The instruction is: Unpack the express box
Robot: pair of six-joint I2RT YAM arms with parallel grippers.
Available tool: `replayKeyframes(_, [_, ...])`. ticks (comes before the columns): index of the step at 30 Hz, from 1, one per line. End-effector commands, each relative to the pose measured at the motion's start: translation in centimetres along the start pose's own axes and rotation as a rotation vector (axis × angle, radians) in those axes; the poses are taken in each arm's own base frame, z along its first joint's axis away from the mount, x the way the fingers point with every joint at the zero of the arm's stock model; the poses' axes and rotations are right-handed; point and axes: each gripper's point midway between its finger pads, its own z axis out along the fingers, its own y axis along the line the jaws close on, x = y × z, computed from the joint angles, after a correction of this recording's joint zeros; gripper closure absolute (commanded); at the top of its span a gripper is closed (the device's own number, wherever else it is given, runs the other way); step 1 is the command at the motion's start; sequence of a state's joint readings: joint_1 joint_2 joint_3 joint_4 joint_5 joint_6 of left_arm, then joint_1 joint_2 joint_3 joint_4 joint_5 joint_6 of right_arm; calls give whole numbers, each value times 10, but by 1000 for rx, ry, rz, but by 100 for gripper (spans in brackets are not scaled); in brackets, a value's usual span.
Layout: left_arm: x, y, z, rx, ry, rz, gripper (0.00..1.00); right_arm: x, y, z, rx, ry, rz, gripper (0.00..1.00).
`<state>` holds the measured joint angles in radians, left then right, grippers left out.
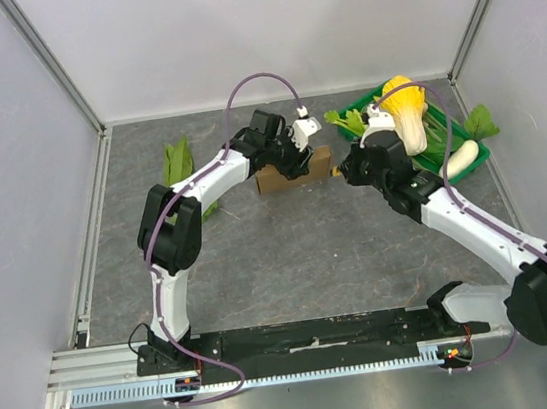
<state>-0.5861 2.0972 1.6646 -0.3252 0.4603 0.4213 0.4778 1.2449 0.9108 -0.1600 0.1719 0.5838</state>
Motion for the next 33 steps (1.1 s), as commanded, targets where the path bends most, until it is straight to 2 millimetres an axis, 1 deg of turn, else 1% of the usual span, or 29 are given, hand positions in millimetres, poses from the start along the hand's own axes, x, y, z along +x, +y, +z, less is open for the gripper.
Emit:
replayKeyframes(1, [-4, 10, 2, -54, 4, 59, 54, -11, -9, -26, 25, -20, 14, 100])
replayKeyframes(2, [-3, 9, 1, -53, 6, 58, 58, -15, -9, -29, 28, -30, 14, 100])
replayKeyframes(3, [-4, 9, 0, -56, 4, 61, 63, -23, -8, -33, 29, -47, 11, 100])
replayKeyframes(5, [-1, 7, -1, -59, 14, 63, 66, -29, -9, -39, 39, -59, 5, 100])
replayKeyframes(6, [-3, 6, -4, -69, 16, 67, 67, -37, -8, -42, 41, -73, 0, 100])
replayKeyframes(8, [-1, 4, -9, -74, 32, 63, 68, -42, -9, -44, 48, -82, -4, 100])
replayKeyframes(10, [1, -3, -19, -60, 60, 50, 67, -49, -6, -46, 43, -95, -2, 100])
replayKeyframes(11, [5, -8, -22, -47, 73, 46, 67, -50, -6, -46, 44, -97, -2, 100])
replayKeyframes(12, [6, -15, -26, -21, 72, 41, 67, -51, -4, -45, 39, -98, -2, 100])
replayKeyframes(13, [4, -21, -35, -12, 70, 41, 67, -51, -4, -44, 38, -96, -2, 100])
replayKeyframes(14, [13, -29, -38, 4, 87, 23, 66, -51, -4, -43, 41, -94, -1, 100])
replayKeyframes(15, [15, -34, -42, 13, 88, 18, 66, -49, -4, -41, 41, -89, -2, 100])
replayKeyframes(16, [11, -40, -53, 13, 76, 21, 66, -49, -4, -40, 40, -89, -2, 100])
replayKeyframes(17, [26, -49, -56, 28, 106, -1, 66, -48, -3, -40, 37, -87, -1, 100])
replayKeyframes(18, [30, -54, -60, 29, 114, -5, 66, -47, -3, -37, 32, -87, -2, 100])
replayKeyframes(19, [46, -64, -63, 43, 143, -20, 66, -46, -1, -37, 21, -83, 1, 100])
replayKeyframes(20, [43, -70, -72, 37, 130, -13, 65, -44, 1, -35, 9, -79, 2, 100])
replayKeyframes(21, [46, -74, -76, 23, 132, -6, 65, -40, 2, -32, -1, -75, 2, 100])
replayKeyframes(22, [64, -83, -76, 28, 163, -13, 65, -36, 6, -30, -27, -65, 0, 100])
replayKeyframes(23, [63, -86, -83, 10, 151, -7, 64, -33, 8, -29, -44, -58, 0, 100])
replayKeyframes(24, [64, -87, -82, -10, 148, 6, 63, -29, 9, -26, -58, -58, -3, 100])
replayKeyframes(25, [76, -92, -82, -8, 167, -2, 62, -25, 12, -25, -80, -49, -4, 100])
replayKeyframes(26, [80, -96, -81, -9, 172, -10, 61, -21, 12, -24, -88, -43, -4, 100])
replayKeyframes(27, [79, -97, -81, -24, 166, 2, 59, -16, 14, -21, -106, -42, -8, 100])
replayKeyframes(28, [88, -101, -79, -22, 181, 0, 57, -14, 15, -20, -116, -38, -8, 100])
replayKeyframes(29, [91, -100, -79, -41, 189, 4, 55, -10, 17, -20, -135, -29, -11, 100])
replayKeyframes(30, [92, -104, -76, -40, 191, 13, 54, -7, 18, -19, -150, -29, -20, 100])
replayKeyframes(32, [100, -105, -73, -58, 212, 21, 53, -3, 22, -21, -184, -26, -30, 100])
replayKeyframes(33, [104, -109, -70, -52, 221, 27, 53, 2, 25, -22, -214, -23, -39, 100])
